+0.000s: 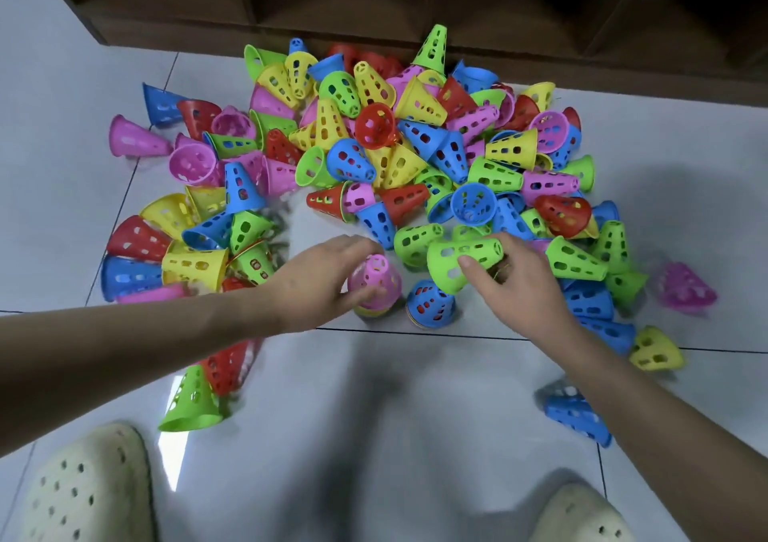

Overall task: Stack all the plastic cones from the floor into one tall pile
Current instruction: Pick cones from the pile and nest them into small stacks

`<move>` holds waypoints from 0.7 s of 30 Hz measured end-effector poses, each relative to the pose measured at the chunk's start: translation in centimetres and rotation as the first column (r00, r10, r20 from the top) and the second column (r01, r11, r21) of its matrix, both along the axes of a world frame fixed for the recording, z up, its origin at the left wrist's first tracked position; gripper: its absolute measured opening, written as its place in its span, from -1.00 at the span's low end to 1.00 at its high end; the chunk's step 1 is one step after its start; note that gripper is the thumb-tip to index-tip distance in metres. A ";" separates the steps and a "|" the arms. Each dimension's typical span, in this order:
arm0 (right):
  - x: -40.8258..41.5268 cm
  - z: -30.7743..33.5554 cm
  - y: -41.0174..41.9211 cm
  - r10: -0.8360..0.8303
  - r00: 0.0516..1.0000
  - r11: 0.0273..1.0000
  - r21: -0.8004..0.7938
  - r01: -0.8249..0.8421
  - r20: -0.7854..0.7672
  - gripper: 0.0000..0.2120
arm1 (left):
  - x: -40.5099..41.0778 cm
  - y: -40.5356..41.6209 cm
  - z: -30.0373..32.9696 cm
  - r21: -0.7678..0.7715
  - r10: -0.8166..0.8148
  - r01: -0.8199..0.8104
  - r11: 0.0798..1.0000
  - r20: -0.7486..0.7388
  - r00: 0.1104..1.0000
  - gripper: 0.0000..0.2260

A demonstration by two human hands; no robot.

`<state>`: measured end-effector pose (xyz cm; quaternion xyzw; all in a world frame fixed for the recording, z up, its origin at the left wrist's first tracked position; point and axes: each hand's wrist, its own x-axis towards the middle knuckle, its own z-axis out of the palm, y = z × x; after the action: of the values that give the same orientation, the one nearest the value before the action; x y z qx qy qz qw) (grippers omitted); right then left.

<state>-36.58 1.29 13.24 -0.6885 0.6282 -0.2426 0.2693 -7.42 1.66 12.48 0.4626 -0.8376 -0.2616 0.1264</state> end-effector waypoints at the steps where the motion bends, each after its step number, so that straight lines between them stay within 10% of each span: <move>1: 0.0 0.1 0.5 0.039 0.998 0.999 -0.011 -0.040 -0.056 -0.58 | 0.0 -0.1 -0.6 -0.004 -0.042 0.043 0.999 0.056 0.998 -0.62; 8: 0.4 0.4 2.5 0.217 0.905 0.976 0.059 -0.211 -0.365 -0.51 | -0.1 -1.2 -2.2 0.257 -0.046 -0.002 0.966 0.180 0.983 -0.44; 14: 1.4 0.9 1.5 0.377 0.725 0.926 0.235 -0.295 -0.577 -0.48 | 0.0 -5.3 -1.1 0.005 -0.242 0.288 0.957 0.561 0.792 -0.26; 21: 1.9 -1.5 0.9 0.476 0.629 0.875 0.262 -0.406 -0.614 -0.51 | -2.2 -11.0 -2.0 -0.064 -0.278 0.426 0.902 0.669 0.689 -0.17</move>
<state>-34.63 2.23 11.70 -0.8470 0.5049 0.1217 0.1133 -9.64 -9.37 10.48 0.3371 -0.9253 -0.0137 -0.1734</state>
